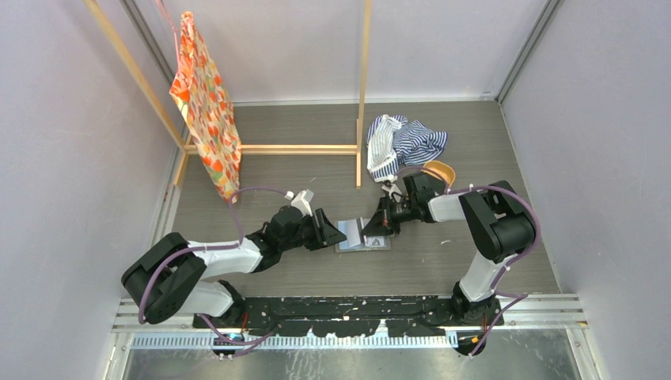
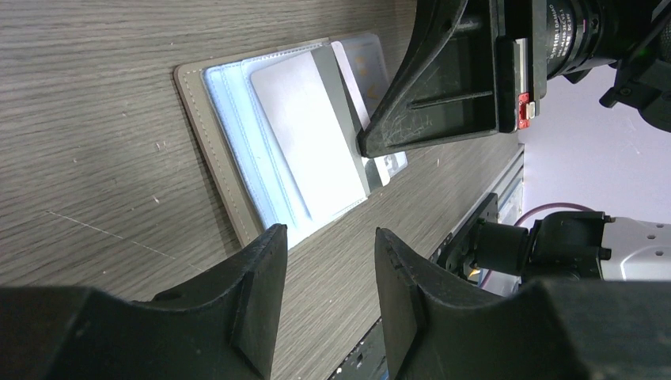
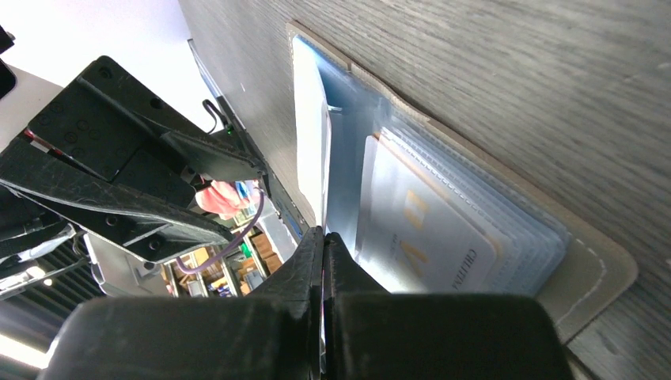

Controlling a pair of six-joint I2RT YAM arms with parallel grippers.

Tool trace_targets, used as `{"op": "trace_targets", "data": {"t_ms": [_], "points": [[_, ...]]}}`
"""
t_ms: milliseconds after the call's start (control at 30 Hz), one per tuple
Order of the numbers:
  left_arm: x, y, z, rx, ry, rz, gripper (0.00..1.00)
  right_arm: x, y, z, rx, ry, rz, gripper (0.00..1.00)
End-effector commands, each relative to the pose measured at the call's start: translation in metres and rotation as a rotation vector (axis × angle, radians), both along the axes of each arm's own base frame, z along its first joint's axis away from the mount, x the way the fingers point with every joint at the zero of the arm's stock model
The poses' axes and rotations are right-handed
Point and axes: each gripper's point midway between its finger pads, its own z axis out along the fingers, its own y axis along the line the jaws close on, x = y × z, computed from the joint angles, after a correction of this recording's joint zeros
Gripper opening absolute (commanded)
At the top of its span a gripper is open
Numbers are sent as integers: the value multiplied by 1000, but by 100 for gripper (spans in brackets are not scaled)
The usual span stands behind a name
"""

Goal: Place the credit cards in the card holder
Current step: Insert the credit card into the card holder.

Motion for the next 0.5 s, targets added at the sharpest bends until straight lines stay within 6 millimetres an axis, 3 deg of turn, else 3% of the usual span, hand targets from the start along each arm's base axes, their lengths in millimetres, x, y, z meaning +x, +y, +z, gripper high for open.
{"op": "trace_targets", "data": {"t_ms": [0, 167, 333, 467], "points": [[3, -5, 8, -45, -18, 1, 47, 0, -5, -11, -49, 12, 18, 2], [3, -15, 6, -85, -3, -21, 47, -6, -6, -23, -97, 50, 48, 14], [7, -23, 5, -101, 2, -33, 47, -7, -1, -15, -97, 8, 105, 21], [8, -22, -2, -85, 18, -22, 47, -5, -2, -4, -107, -55, 153, 32]]}}
